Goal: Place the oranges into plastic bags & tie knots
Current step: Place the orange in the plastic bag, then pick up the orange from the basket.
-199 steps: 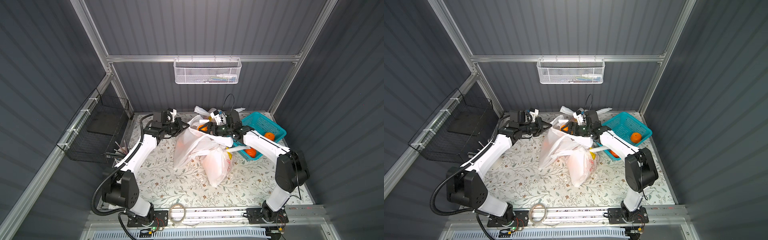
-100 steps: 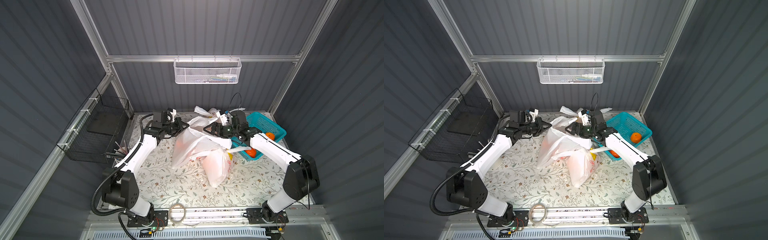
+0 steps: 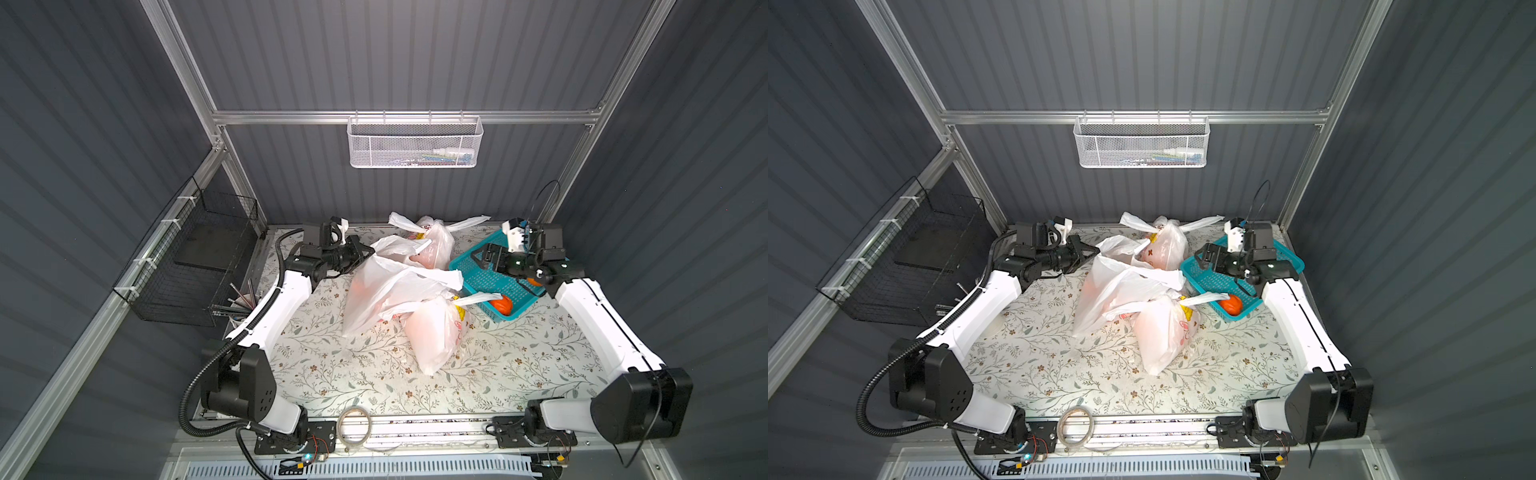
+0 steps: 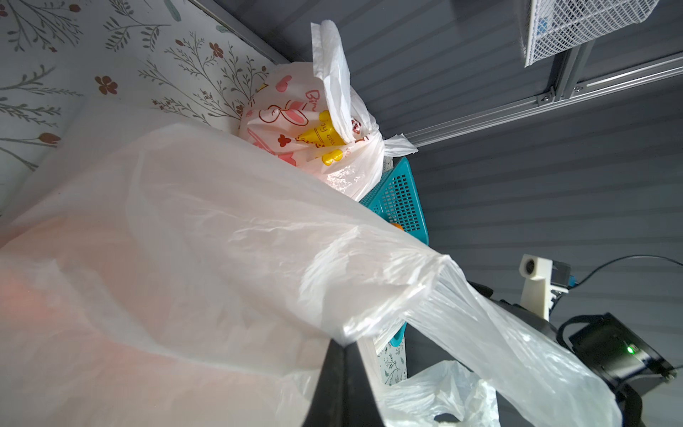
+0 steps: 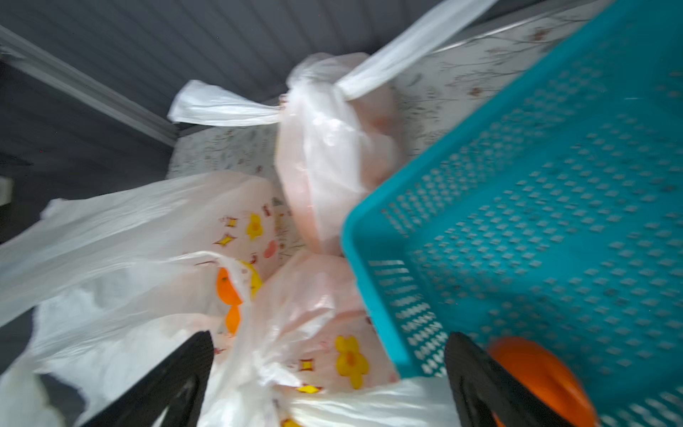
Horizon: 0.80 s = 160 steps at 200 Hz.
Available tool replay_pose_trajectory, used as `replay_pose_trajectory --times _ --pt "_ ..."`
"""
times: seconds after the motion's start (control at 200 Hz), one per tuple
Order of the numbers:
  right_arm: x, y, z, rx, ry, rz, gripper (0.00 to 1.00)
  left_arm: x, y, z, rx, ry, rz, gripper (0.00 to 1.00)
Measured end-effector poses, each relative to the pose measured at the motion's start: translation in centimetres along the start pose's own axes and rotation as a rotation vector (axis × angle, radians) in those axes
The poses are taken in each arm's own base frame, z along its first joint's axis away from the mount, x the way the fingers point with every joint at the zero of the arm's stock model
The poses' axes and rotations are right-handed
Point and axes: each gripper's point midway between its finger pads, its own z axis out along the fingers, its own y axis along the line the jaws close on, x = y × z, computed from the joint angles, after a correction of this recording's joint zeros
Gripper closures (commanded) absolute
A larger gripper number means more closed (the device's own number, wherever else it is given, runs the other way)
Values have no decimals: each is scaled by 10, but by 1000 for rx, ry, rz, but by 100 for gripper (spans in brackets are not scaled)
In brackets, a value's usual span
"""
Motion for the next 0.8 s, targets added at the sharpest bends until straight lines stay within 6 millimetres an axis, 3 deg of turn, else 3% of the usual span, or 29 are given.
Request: replay_pose_trajectory --times 0.195,0.3,0.4,0.575,0.8 --pt "-24 -106 36 357 122 -9 1 1 0 0 -1 2 0 100" --pt "-18 -158 58 494 224 -9 1 1 1 0 -3 4 5 100" --pt "-10 -194 71 582 313 -4 1 2 2 0 -8 9 7 100" --pt "-3 -237 79 679 395 -5 1 3 1 -2 -8 9 11 100" --pt "4 -261 87 696 445 5 2 3 1 -2 -8 9 12 100"
